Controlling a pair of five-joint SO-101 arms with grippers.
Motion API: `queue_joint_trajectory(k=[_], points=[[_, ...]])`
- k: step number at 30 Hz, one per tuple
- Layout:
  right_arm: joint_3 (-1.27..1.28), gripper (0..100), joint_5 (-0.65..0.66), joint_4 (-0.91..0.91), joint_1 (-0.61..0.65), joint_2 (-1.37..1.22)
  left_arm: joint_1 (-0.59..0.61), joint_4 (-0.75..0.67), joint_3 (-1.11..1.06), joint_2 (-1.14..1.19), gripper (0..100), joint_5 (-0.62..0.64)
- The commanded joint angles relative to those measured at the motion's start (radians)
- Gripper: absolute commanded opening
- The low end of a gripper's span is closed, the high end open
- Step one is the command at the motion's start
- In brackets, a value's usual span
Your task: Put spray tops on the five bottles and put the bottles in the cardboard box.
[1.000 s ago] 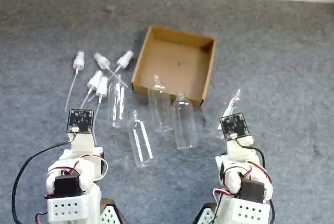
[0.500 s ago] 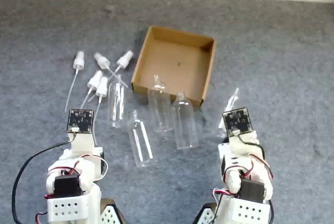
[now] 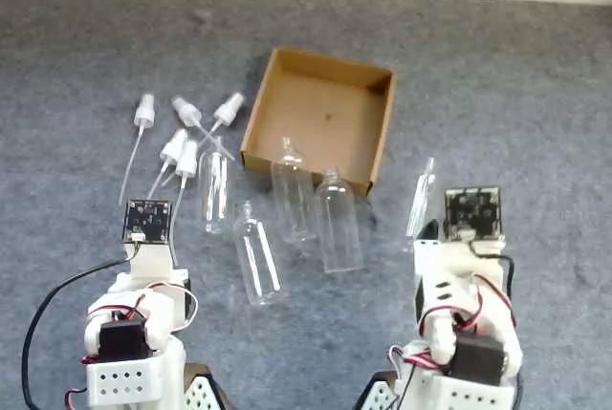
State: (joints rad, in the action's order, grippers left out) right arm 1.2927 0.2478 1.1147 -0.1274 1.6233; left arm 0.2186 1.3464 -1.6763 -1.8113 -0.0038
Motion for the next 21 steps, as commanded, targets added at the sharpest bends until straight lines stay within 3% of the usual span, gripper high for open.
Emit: queue_joint_trajectory(k=[1, 7, 14, 21], points=[[-0.237, 8.4, -0.052, 0.050, 0.007, -0.302, 0.010, 0.008, -0.019, -0.008, 1, -0.002], [-0.582, 22.9, -0.146, 0.186, 0.015, -0.837, 0.010, 0.008, -0.019, -0.008, 1, -0.002], [-0.845, 23.3, -0.226, 0.214, 0.143, -1.276, 0.010, 0.008, -0.019, -0.008, 1, -0.002], [-1.004, 23.3, -0.235, 0.199, 0.173, -1.529, 0.010, 0.008, -0.019, -0.008, 1, -0.002]])
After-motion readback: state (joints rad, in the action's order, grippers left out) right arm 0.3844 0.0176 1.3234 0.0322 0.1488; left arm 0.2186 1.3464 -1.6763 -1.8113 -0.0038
